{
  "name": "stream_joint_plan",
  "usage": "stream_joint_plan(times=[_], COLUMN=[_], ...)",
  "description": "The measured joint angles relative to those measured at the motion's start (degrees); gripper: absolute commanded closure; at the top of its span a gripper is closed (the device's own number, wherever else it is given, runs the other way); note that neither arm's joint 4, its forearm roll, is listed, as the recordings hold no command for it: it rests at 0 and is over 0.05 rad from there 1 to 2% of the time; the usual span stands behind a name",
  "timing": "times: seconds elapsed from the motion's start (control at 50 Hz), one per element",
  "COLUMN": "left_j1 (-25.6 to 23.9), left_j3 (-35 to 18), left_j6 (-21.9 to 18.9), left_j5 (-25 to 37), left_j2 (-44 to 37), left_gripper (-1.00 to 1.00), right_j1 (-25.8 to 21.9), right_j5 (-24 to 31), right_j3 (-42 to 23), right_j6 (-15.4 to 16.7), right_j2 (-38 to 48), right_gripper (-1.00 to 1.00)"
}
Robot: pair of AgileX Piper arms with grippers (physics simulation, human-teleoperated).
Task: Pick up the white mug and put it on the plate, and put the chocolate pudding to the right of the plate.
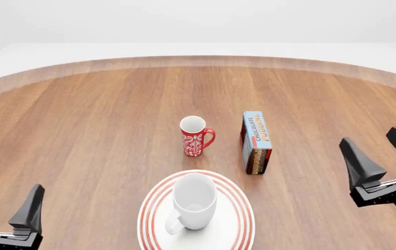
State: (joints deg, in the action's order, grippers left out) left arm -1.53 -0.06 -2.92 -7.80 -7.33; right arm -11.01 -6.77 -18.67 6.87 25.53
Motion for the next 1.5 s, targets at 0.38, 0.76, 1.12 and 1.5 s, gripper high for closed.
stream_joint_plan(times=[0.38, 0.76, 1.12, 1.5], left_j1=[-0.2, -0.3, -0.4, -0.6], left_j3=[0.0, 0.0, 0.0, 0.0], left_j6=[0.3, 0.4, 0.5, 0.4], left_j5=[0.0, 0.1, 0.0, 0.4], left_j2=[0.0, 0.1, 0.1, 0.7], left_gripper=[-1.00, -1.00, -1.00, -1.00], right_j1=[-2.7, -4.2, -5.7, -7.4], right_j5=[-4.4, -6.0, -5.4, -4.4], right_j3=[-3.3, -7.3, -12.2, -17.3], right_j6=[0.7, 1.0, 1.3, -0.2], right_j2=[9.0, 15.7, 21.2, 28.2], right_gripper=[-1.00, -1.00, -1.00, -1.00])
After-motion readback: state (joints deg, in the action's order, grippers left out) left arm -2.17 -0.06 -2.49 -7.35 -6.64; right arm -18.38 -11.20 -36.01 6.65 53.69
